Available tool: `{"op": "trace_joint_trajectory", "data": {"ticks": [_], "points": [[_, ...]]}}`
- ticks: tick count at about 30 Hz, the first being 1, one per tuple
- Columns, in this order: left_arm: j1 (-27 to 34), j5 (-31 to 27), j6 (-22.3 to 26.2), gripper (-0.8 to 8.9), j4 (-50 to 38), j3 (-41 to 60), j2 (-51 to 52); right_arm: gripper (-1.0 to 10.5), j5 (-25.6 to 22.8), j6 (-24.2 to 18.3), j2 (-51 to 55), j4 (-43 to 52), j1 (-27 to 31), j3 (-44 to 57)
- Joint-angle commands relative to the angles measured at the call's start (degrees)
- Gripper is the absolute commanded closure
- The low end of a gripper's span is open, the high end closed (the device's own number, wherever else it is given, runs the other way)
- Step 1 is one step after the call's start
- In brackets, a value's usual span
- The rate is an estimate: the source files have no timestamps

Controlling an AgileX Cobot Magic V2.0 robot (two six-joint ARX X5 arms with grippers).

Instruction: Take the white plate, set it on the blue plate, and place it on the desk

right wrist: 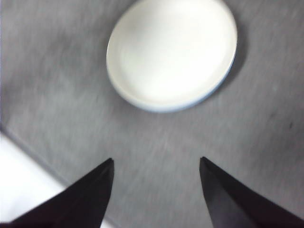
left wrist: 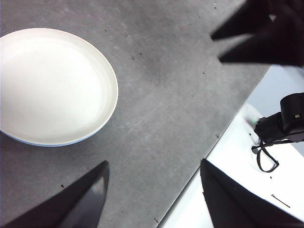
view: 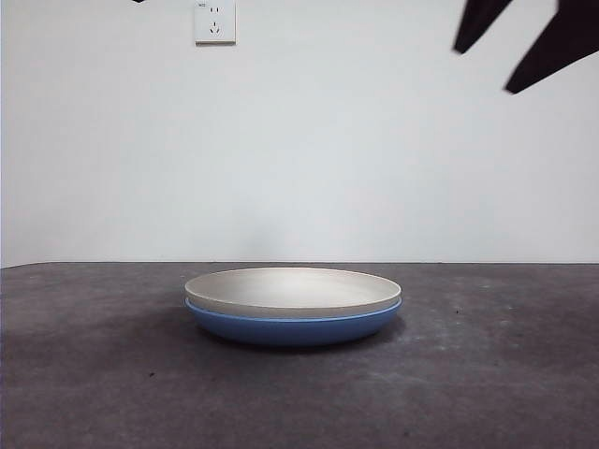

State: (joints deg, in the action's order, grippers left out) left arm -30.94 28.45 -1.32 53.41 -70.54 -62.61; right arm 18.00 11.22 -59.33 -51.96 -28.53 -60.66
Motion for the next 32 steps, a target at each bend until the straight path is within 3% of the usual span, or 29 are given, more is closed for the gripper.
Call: {"op": "trace_joint_trajectory", "data": {"ticks": [1,16,20,32], "points": [[-0.37,0.17,0.66,5.04,-0.42,-0.52,-0.42,6.6,0.09,-1.64,0.83,-3.45,-1.88,-0.92],[-0.37,0.17,0.66,5.24,-0.44,-0.52,-0.42,6.6,-0.02,-1.68,2.12,-4.7,-4.39,-0.92],[-0.37,0.17,0.66,8.16,-0.46,-0.52,-0.42,9.1,-0.02,-2.1,2.12,-4.85,-4.39,-0.92],[-0.37,0.17,0.66,7.98,-0.7,-0.52,-0.42,9.4,-0.04,-2.69,2.14,-3.34,-4.33,-0.92]]}}
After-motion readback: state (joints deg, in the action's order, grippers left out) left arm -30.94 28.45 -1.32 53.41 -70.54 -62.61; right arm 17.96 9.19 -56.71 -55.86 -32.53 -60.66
